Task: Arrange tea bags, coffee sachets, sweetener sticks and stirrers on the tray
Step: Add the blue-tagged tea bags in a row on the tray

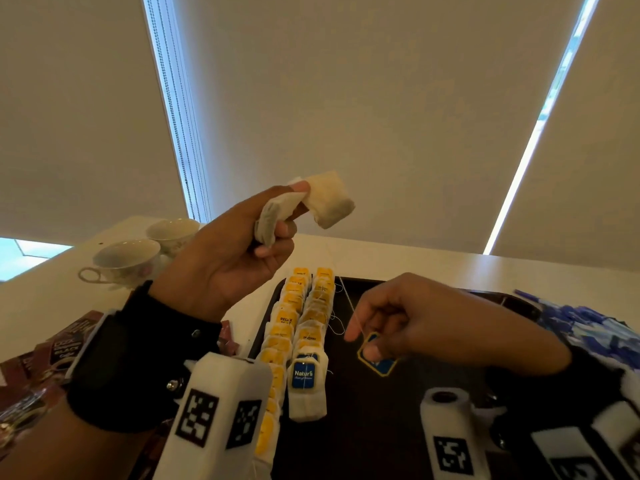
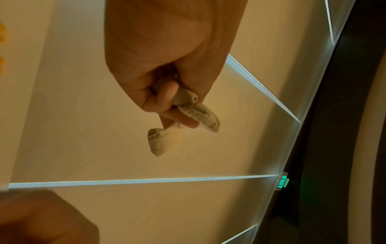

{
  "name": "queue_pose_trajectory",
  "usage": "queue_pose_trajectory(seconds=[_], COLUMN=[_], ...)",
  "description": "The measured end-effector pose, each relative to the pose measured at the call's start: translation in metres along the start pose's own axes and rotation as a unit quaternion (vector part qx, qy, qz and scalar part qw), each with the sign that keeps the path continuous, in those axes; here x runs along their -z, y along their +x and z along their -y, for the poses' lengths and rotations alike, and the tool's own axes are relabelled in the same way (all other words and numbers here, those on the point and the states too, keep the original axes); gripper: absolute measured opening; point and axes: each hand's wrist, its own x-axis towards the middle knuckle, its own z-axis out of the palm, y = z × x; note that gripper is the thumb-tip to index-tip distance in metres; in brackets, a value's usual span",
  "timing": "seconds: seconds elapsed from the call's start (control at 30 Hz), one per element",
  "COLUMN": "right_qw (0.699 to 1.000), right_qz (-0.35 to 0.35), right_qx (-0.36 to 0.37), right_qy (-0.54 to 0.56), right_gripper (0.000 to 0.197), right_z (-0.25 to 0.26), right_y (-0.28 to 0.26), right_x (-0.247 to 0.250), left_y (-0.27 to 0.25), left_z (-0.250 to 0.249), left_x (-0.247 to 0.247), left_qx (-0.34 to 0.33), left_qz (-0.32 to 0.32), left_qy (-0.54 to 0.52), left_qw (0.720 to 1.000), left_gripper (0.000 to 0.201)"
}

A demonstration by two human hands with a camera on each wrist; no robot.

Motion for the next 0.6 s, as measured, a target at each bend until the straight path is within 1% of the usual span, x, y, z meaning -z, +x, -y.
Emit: queue_pose_trajectory(seconds=[0.1, 0.13, 0.2, 0.27, 0.3, 0.37, 0.43, 0.5, 0.53, 0.6], right_qw=[1.000, 1.000, 0.999, 0.997, 0.997, 0.997, 0.998, 0.999, 0.999, 0.999], right_qz=[0.004, -0.007, -0.043, -0.068, -0.073, -0.070, -0.053, -0.029, -0.019, 0.003], right_qx=[0.004, 0.001, -0.010, -0.019, -0.020, -0.021, -0.026, -0.027, -0.025, -0.019], right_qy=[0.014, 0.017, 0.022, 0.023, 0.021, 0.019, 0.013, -0.001, -0.012, -0.026], right_gripper=[0.017, 0.016, 0.014, 0.014, 0.014, 0.013, 0.012, 0.012, 0.013, 0.013], right_z=[-0.003, -0.005, -0.012, -0.017, -0.019, -0.019, -0.017, -0.013, -0.011, -0.003], right_y=[0.007, 0.009, 0.012, 0.014, 0.014, 0.012, 0.007, 0.002, -0.001, -0.007], right_x=[-0.006, -0.006, -0.004, -0.001, 0.000, 0.002, 0.004, 0.007, 0.008, 0.009], left_y=[-0.002, -0.003, -0.007, -0.011, -0.011, -0.012, -0.009, -0.005, -0.003, -0.001], left_z=[-0.003, -0.005, -0.010, -0.014, -0.015, -0.017, -0.015, -0.012, -0.010, -0.007], left_x=[0.001, 0.001, 0.002, -0.001, -0.001, 0.000, 0.001, 0.003, 0.003, 0.001], left_qx=[0.011, 0.015, 0.022, 0.026, 0.024, 0.021, 0.001, -0.029, -0.042, -0.063], left_qz=[0.015, 0.024, 0.040, 0.047, 0.041, 0.017, -0.013, -0.055, -0.073, -0.086], left_qy=[0.003, 0.008, 0.011, 0.016, 0.026, 0.068, 0.127, 0.167, 0.178, 0.178], left_qw=[1.000, 1.000, 0.999, 0.998, 0.999, 0.997, 0.992, 0.984, 0.980, 0.978], left_gripper=[0.014, 0.016, 0.026, 0.016, 0.016, 0.025, 0.023, 0.022, 0.019, 0.008])
